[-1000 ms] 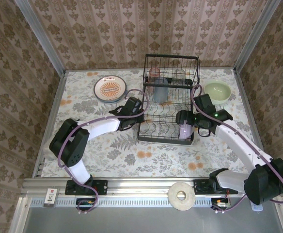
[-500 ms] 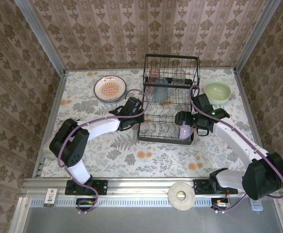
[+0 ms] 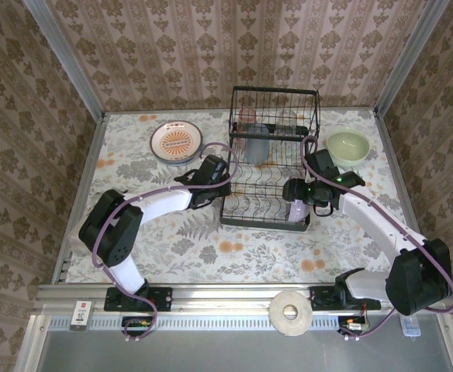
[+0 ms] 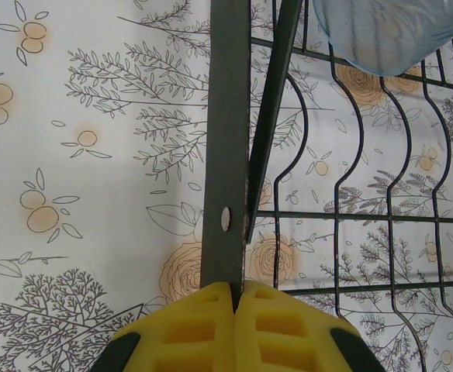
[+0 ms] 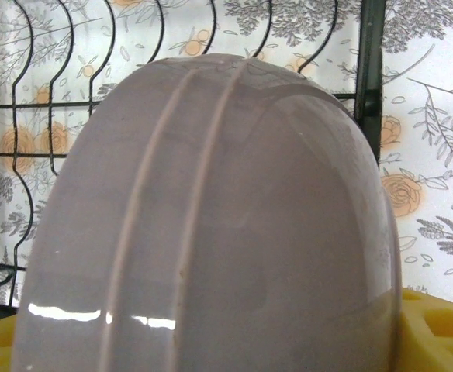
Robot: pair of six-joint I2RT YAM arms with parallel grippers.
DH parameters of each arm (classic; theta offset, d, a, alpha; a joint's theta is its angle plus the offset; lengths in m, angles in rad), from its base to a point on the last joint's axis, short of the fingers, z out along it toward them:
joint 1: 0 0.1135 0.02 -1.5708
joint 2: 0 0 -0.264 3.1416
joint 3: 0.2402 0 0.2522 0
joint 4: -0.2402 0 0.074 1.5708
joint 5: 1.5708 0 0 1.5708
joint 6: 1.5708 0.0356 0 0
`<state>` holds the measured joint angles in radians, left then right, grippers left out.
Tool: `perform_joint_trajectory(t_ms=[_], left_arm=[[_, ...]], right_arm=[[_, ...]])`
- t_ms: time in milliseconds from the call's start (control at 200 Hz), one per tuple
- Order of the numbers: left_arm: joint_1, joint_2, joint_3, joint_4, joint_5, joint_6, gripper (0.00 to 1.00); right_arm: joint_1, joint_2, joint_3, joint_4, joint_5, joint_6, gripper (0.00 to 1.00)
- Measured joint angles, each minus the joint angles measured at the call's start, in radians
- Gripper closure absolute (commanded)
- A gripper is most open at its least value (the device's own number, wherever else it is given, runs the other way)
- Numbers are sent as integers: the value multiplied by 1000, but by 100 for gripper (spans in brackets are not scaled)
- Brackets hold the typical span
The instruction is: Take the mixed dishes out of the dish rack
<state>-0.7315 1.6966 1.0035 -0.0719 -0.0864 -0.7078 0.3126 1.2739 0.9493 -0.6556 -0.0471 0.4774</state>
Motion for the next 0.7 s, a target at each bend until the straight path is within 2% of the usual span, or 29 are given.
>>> perform_joint_trajectory(t_ms=[90,180,360,700], left_arm=[[-2,0,-2,3,-1,0,100],[-12,-1,-2,2,-16,0,100],[-27,-1,-1,-2,-50,0,100],[-54,-1,3,-21,-99,-4,100]], right_arm=[[1,1,0,0,4,0,52],[8,1,1,0,13,1,71],[61,3,5,-6,87,17,100],[171,20,38,-65,270,35,100]])
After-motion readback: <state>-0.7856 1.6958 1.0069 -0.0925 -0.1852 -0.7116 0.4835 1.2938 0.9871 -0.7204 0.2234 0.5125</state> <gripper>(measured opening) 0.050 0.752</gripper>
